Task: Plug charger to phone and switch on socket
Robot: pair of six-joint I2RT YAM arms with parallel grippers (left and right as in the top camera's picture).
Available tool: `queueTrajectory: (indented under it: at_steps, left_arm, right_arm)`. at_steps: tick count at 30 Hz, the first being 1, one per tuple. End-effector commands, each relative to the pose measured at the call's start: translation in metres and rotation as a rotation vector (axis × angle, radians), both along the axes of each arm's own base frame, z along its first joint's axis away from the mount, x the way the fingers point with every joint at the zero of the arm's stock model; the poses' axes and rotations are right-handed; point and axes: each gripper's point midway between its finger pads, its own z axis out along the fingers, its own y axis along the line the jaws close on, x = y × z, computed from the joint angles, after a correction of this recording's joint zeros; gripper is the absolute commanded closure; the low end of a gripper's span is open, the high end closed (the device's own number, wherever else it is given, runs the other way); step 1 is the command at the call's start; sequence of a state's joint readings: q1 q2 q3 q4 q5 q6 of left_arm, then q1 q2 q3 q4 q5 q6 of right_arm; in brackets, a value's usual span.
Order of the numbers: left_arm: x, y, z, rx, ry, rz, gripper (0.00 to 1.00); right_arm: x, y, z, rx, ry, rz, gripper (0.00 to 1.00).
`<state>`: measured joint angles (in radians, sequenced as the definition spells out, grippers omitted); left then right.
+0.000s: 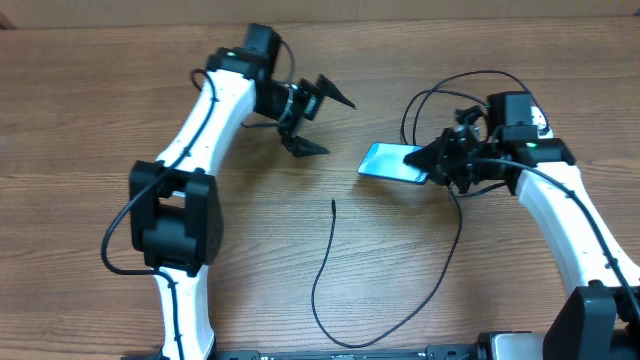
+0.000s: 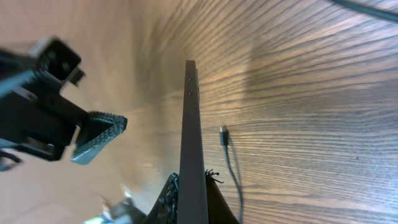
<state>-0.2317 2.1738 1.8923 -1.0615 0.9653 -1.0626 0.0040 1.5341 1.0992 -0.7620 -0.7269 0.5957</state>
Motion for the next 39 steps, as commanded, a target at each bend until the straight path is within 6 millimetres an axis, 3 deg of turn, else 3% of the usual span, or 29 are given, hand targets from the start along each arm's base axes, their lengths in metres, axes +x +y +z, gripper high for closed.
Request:
queueTrajectory:
  at_steps: [1,5,12,24,39]
  left_arm:
    - [0.003,0.016,0.046,0.048,-0.172,0.024,0.01]
    - [0.006,0.037,0.072,0.153,-0.268,0.103,0.0]
    - [0.001,0.056,0.105,0.278,-0.303,0.265,0.01]
    - [-0.001,0.045,0.096,0.384,-0.24,0.391,0.01]
    - [0.0,0.044,0.097,0.374,-0.223,0.416,0.0]
  right_arm:
    - [0.008,-0.002,0.02,0.12,0.04,-0.076,0.96]
    - [0.02,-0.001,0.03,0.195,0.072,-0.156,0.96]
    - [0.037,0.025,0.06,0.411,0.217,-0.288,0.96]
    - [0.041,0.101,0.119,0.659,0.318,-0.249,0.96]
    - [0.034,0.124,0.137,0.737,0.402,-0.239,0.96]
